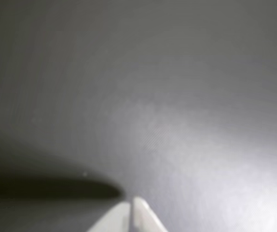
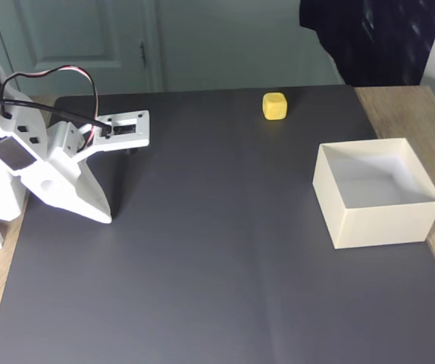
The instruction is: Grasp a cube block and put it in the white box.
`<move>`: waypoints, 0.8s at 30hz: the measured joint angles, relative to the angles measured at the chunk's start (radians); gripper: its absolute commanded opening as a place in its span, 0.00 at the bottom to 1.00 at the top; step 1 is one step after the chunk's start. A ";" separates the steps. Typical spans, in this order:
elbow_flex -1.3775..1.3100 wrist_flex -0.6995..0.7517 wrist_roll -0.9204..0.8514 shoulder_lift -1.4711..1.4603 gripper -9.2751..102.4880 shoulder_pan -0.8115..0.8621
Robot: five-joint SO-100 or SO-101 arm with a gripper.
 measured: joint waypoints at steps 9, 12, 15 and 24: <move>0.000 0.000 0.000 0.000 0.08 0.000; 0.000 0.000 0.000 0.000 0.08 0.006; 0.000 0.000 0.000 0.000 0.08 0.028; 0.000 0.000 -0.021 0.000 0.08 -0.003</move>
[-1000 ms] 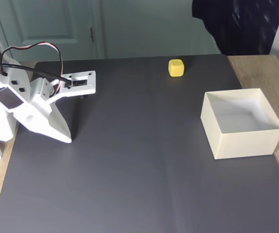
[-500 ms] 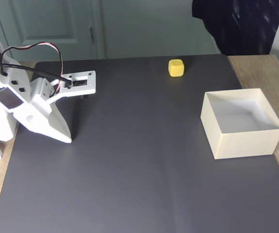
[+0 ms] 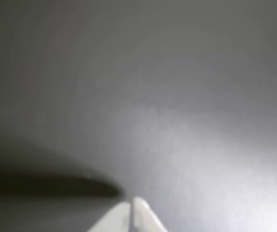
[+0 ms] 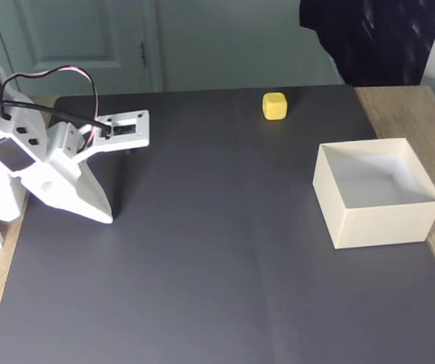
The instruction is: Grasp a cube block and put it in the white box.
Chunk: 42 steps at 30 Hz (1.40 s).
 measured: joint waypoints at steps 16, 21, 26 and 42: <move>-0.005 -0.204 0.051 -0.005 0.08 -0.106; -0.149 -0.311 0.051 -0.227 0.08 -0.144; -0.426 -0.506 0.051 -0.627 0.08 -0.167; -1.307 -0.591 0.048 -1.543 0.08 -0.247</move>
